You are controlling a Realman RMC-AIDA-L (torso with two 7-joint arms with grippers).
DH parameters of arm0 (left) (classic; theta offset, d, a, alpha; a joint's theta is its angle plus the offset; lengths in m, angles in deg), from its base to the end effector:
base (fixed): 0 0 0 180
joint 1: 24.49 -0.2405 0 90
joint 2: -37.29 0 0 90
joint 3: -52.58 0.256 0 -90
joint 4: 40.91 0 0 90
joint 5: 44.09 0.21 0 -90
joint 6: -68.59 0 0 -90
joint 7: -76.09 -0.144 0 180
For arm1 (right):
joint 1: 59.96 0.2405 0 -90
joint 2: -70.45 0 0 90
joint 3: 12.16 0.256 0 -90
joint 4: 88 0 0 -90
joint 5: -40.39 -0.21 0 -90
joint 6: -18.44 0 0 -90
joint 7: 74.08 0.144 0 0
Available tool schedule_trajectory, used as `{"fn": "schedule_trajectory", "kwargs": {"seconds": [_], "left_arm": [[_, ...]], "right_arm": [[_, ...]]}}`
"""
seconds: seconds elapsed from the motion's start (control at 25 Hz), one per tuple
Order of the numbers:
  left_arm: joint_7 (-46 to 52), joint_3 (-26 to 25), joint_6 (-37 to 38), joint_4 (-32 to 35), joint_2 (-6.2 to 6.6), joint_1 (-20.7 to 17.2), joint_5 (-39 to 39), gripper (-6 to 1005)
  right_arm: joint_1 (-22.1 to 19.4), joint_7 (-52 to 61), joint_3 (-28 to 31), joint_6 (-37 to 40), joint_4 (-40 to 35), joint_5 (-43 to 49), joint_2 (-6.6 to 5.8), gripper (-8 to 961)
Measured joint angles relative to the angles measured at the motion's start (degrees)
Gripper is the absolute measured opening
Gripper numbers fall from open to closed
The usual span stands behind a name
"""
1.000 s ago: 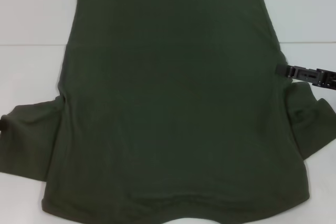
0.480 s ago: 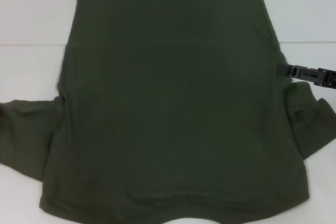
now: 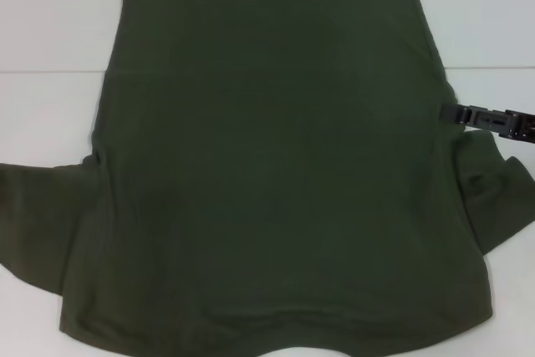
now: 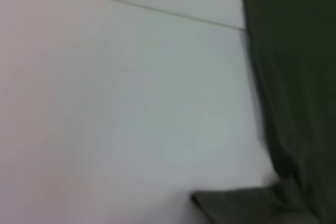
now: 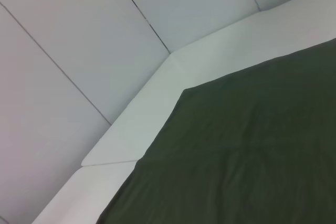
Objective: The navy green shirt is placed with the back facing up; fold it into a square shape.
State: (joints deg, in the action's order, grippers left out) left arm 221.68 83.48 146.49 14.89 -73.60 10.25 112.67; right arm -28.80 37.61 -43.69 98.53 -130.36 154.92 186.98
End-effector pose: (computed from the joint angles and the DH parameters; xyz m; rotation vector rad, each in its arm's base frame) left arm -0.3416 0.3736 0.1372 -1.8124 -1.6202 -0.0126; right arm 0.2828 0.3696 0.0580 -2.2527 1.2821 0.8080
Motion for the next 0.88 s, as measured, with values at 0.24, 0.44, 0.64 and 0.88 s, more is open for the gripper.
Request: {"fn": "schedule_trajectory", "kwargs": {"seconds": [0.24,0.44,0.64,0.88], "left_arm": [[1.73,-0.02,10.14,4.61,-1.99,1.91,-0.76,0],[6.29,0.24,17.47,7.44,-2.77,5.55,-0.7,8],[9.23,0.71,20.15,6.77,-2.8,9.09,-0.76,21],[10.18,1.72,17.05,3.48,-4.47,11.99,-0.72,37]], "right_arm": [[0.19,0.09,-0.12,0.11,-0.01,0.0,0.0,941],[0.38,0.11,-0.1,0.15,0.0,0.0,0.01,942],[0.43,0.11,-0.14,0.12,0.0,0.0,0.0,942],[0.27,0.11,-0.13,0.05,-0.01,0.0,0.0,942]]}}
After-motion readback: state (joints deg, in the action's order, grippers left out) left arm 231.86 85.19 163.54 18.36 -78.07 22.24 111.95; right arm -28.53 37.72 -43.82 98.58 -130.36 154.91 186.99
